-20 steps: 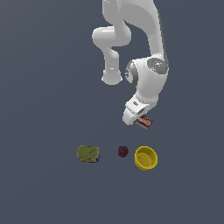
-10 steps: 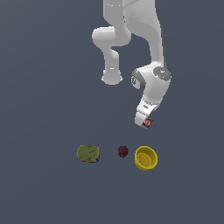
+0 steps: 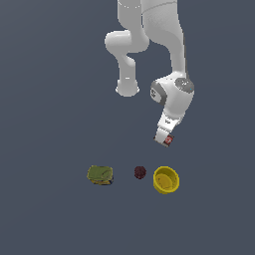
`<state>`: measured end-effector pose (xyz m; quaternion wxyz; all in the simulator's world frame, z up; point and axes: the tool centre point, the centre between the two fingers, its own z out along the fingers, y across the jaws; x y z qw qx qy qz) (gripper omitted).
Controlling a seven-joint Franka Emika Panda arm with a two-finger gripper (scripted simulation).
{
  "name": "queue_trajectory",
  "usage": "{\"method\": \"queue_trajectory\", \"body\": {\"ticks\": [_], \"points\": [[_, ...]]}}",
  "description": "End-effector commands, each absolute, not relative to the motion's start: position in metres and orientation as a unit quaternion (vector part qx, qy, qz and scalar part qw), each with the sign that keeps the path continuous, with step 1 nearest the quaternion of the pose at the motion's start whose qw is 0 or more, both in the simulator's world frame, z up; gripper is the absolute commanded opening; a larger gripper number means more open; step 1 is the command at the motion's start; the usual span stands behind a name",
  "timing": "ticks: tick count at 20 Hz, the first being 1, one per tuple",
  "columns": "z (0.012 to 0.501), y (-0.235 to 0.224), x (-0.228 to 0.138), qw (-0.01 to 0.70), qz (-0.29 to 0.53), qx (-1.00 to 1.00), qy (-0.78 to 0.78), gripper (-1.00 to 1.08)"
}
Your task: Pick up a designated object from a clutter of objects.
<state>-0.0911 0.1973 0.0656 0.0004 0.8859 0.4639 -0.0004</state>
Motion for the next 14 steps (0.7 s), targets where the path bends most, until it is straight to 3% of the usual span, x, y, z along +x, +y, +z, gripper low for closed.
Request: {"method": "queue_trajectory", "body": {"ticks": [1, 14], "points": [[0.062, 0.197, -0.091, 0.0, -0.001, 0.886, 0.464, 1.0], [0.018, 0.198, -0.093, 0.0, 0.0, 0.885, 0.466, 1.0]]}}
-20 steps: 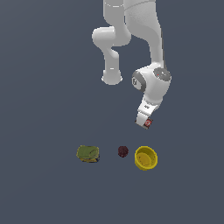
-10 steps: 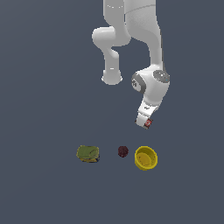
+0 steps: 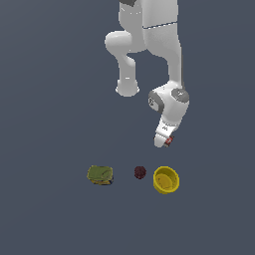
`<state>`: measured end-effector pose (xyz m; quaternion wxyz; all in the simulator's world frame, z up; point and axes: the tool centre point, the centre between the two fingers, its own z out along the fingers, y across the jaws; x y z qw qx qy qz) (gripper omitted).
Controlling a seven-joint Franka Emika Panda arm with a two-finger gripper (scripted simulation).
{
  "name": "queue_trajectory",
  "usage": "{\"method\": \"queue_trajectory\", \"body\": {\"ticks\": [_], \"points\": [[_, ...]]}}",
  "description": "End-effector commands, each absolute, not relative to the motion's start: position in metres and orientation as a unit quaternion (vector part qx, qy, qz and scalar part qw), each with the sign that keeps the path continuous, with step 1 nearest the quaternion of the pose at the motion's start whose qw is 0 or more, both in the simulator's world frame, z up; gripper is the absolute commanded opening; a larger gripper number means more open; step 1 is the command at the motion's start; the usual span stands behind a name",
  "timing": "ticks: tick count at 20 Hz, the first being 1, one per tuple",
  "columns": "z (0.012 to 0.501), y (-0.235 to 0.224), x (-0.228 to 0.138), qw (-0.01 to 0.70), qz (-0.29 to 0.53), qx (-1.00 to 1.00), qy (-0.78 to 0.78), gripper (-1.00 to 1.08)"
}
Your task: Pick up a designated object from a clutter of objects.
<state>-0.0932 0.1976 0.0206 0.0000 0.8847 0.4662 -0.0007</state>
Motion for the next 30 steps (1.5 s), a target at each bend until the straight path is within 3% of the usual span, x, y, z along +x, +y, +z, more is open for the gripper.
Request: {"method": "queue_trajectory", "body": {"ticks": [1, 2, 3, 18, 30], "points": [[0.017, 0.198, -0.093, 0.0, 0.0, 0.885, 0.466, 1.0], [0.017, 0.198, -0.093, 0.0, 0.0, 0.885, 0.466, 1.0], [0.017, 0.198, -0.093, 0.0, 0.0, 0.885, 0.466, -1.0], [0.023, 0.196, -0.093, 0.001, 0.0, 0.885, 0.466, -1.0], [0.075, 0.178, -0.101, 0.001, 0.0, 0.884, 0.467, -1.0]]}}
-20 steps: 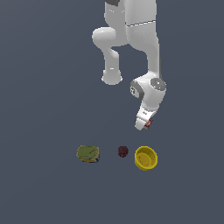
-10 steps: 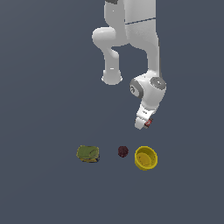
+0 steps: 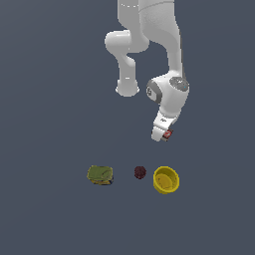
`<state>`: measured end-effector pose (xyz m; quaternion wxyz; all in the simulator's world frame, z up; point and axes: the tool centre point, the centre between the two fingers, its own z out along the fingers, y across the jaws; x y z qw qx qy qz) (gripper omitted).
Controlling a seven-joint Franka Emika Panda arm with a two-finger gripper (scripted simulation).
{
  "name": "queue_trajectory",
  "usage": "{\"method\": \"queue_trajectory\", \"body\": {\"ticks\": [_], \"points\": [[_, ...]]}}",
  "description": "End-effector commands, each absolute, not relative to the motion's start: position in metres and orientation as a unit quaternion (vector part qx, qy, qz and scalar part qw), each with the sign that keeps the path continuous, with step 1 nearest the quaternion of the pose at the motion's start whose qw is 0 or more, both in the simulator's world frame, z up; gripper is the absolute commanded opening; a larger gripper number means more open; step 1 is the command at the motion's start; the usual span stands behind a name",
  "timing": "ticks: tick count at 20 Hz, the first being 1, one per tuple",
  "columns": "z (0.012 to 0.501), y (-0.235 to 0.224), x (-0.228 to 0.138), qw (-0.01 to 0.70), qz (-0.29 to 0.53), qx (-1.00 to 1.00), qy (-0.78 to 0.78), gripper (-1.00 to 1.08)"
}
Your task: Pick up a designated object from a clutter of objects.
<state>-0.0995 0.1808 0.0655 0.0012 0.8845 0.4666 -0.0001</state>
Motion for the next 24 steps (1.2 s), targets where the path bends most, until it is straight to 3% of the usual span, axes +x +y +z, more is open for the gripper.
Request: {"method": "queue_trajectory", "body": {"ticks": [1, 24], "points": [[0.082, 0.175, -0.102, 0.001, 0.0, 0.884, 0.467, -1.0], [0.273, 0.115, -0.127, -0.002, 0.001, 0.884, 0.467, -1.0]]}}
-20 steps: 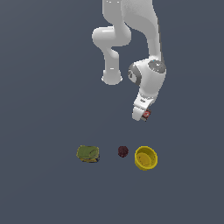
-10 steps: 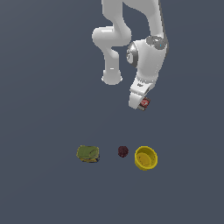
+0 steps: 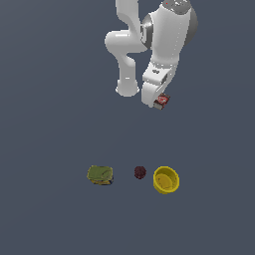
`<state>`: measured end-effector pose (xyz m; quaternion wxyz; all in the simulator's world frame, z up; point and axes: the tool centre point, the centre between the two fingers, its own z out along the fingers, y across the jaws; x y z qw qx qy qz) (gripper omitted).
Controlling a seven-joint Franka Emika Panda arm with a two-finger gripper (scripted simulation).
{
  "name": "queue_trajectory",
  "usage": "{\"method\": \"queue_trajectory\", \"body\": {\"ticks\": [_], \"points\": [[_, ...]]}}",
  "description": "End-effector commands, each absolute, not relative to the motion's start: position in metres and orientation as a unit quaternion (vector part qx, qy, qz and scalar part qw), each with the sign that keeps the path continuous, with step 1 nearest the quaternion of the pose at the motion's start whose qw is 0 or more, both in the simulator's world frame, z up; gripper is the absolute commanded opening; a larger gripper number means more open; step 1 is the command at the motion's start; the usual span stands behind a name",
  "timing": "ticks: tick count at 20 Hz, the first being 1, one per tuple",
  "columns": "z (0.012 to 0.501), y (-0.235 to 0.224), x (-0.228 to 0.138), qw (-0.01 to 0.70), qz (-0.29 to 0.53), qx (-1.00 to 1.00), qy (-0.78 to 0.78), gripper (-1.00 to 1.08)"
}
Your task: Pick up a designated object from a clutter of objects.
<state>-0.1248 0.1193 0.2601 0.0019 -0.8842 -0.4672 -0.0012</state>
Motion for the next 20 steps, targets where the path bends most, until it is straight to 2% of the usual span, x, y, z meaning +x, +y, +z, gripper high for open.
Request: {"method": "queue_trajectory", "body": {"ticks": [1, 11, 20], "points": [[0.282, 0.112, -0.128, 0.002, -0.001, -0.884, -0.467, -1.0], [0.345, 0.091, -0.133, 0.001, 0.0, -0.885, -0.466, -1.0], [0.364, 0.085, -0.134, 0.0, 0.0, -0.885, -0.466, -1.0]]}}
